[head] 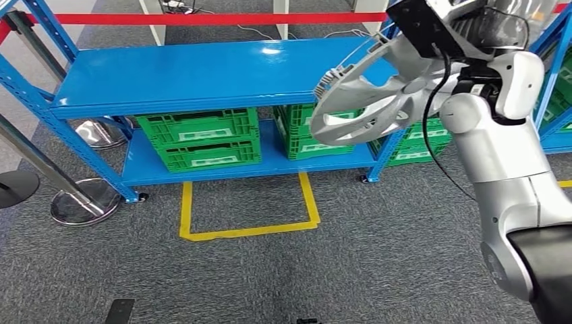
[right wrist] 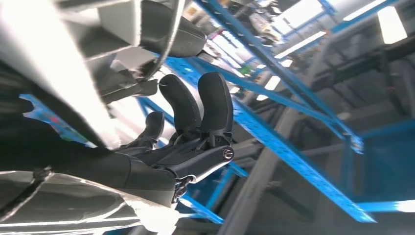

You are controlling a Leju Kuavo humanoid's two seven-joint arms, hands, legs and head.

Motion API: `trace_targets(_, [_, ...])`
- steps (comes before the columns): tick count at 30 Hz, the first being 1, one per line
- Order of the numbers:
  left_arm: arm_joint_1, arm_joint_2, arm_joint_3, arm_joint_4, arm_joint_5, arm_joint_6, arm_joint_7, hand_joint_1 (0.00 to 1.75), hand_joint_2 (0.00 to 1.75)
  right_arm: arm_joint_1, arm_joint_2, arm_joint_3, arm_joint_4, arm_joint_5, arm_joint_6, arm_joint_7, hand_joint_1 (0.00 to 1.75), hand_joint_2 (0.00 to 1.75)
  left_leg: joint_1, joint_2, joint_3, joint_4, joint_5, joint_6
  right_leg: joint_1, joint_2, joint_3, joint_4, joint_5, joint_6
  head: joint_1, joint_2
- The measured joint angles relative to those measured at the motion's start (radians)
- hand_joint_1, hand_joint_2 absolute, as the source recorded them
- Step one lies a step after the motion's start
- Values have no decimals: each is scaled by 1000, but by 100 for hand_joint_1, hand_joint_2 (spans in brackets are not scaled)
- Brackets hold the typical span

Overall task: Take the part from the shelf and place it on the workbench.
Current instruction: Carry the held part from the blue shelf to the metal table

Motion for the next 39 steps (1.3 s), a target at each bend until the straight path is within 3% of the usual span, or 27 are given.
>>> trace_targets(3, [-1, 0, 0, 0, 0, 0, 0, 0, 175, -1, -2, 0, 2, -3, 4, 1, 175, 175, -2, 0, -12, 8, 6, -6, 1, 0, 118, -184, 71, -7, 0, 0])
trace_targets(5, [-2, 0, 0, 0, 0, 0, 0, 0, 175, -4, -3, -1, 2, -5, 5, 1, 175, 175, -5, -1, -22, 14, 12, -16, 4, 1, 161, -259, 84, -17, -1, 0])
trace_targets(8, [0, 1, 0, 0, 0, 2, 0, 0, 175, -2, -5, -2, 3, -6, 6, 1, 175, 175, -7, -2, -32, 16, 18, -33, 4, 0, 156, -269, 92, -38, -1, 0])
trace_targets(9, [0, 2, 0, 0, 0, 3, 0, 0, 175, -1, -5, -2, 3, -6, 6, 1, 175, 175, -7, -3, -38, 29, 4, -39, 1, -1, 154, -272, 98, -46, -2, 0])
trace_targets(11, [0, 4, 0, 0, 0, 4, 0, 0, 175, -1, -5, -1, 3, -7, 6, 0, 175, 175, -3, -4, -71, 115, -60, -49, -2, -4, 147, -276, 109, -59, -4, 0])
trace_targets(13, [0, 3, 0, 0, 0, 4, 0, 0, 175, 1, -5, 0, 4, -7, 6, 0, 175, 175, 1, -4, -115, 249, -132, -57, -2, -4, 136, -274, 116, -62, -4, 0])
trace_targets(14, [0, 3, 0, 0, 0, 4, 0, 0, 175, 2, -5, 0, 4, -7, 7, 0, 175, 175, 2, -4, -124, 291, -148, -59, -1, -3, 131, -273, 120, -62, -4, 0])
trace_targets(15, [0, 3, 0, 0, 0, 4, 0, 0, 175, 4, -5, 0, 4, -7, 7, 0, 175, 175, 2, -4, -116, 294, -145, -58, 0, -3, 126, -272, 123, -61, -4, 0])
trace_targets(16, [0, 2, 0, 0, 0, 4, 0, 0, 175, 5, -5, 0, 5, -7, 7, 0, 175, 175, 2, -4, -89, 259, -124, -56, 0, -2, 123, -271, 126, -59, -5, 0])
trace_targets(18, [0, 4, 0, 0, -1, 4, 0, 0, 175, 5, -5, -1, 5, -7, 7, 0, 175, 175, 0, -4, -5, 121, -70, -46, 2, -2, 118, -268, 130, -54, -4, 0])
trace_targets(20, [-1, 5, 1, 0, -1, 4, 0, 0, 175, 4, -6, -1, 5, -7, 7, 0, 175, 175, -3, -5, 43, 28, -48, -36, 5, -2, 111, -265, 136, -45, -4, 0])
trace_targets(23, [0, 4, 0, 0, -1, 6, 0, 0, 175, 5, -7, -2, 5, -7, 7, 0, 175, 175, -3, -4, 39, 10, -40, -21, 4, -2, 99, -266, 146, -25, -4, 0])
trace_targets(24, [0, 4, 0, 0, -2, 8, 0, 0, 175, 5, -8, -2, 5, -8, 7, 0, 175, 175, -1, -3, 36, 5, -33, -14, 3, -2, 91, -258, 138, -19, -3, 0])
trace_targets(26, [-2, 3, 1, 0, -4, 15, -2, 0, 175, 4, -11, -3, 5, -12, 8, 0, 175, 175, 3, -1, 28, -1, -21, -2, 1, -1, 55, -187, 86, -10, -1, 0])
trace_targets(28, [-1, 3, 1, 0, -6, 20, -5, 0, 175, 6, -15, -4, 6, -28, 15, -3, 175, 175, 2, -1, 15, -1, -12, 3, 0, 0, 5, -55, 17, -1, 1, 0])
trace_targets(29, [0, 3, 1, 0, -7, 21, -6, 0, 175, 9, -17, -5, 6, -42, 22, -6, 175, 175, 2, -1, 8, 0, -8, 3, -1, 0, -12, -4, -2, 2, 1, 0])
trace_targets(30, [2, 3, 1, 0, -7, 22, -7, 0, 175, 13, -18, -5, 7, -60, 29, -12, 175, 175, 2, -1, 3, 2, -5, 2, -1, -1, -11, 9, -2, 3, 1, 0])
trace_targets(31, [3, 3, 1, 0, -7, 22, -7, 0, 175, 16, -19, -6, 8, -78, 37, -17, 175, 175, 2, 1, -1, 4, -3, 0, -1, -2, 10, -17, 15, 3, 1, 0])
trace_targets(33, [4, 3, 1, 0, -7, 22, -8, 0, 175, 17, -20, -8, 7, -109, 45, -28, 175, 175, 1, 7, -6, 8, -1, -3, 1, -21, 92, -149, 67, 0, 1, 0])
trace_targets(35, [5, 3, 1, 0, -7, 22, -9, 0, 175, 15, -21, -9, 7, -127, 48, -33, 175, 175, -4, 14, -11, 15, 0, -10, 7, -41, 149, -249, 88, -12, 1, 0])
trace_targets(36, [6, 3, 1, 0, -7, 22, -9, 0, 175, 15, -21, -10, 7, -132, 49, -33, 175, 175, -7, 18, -13, 17, 2, -15, 10, -44, 156, -263, 85, -20, 0, 0])
trace_targets(39, [8, 3, 1, 0, -8, 22, -9, 0, 175, 19, -25, -12, 7, -138, 52, -35, 175, 175, -7, 29, -21, 25, -5, -29, 8, -23, 149, -268, 97, -43, 0, 0])
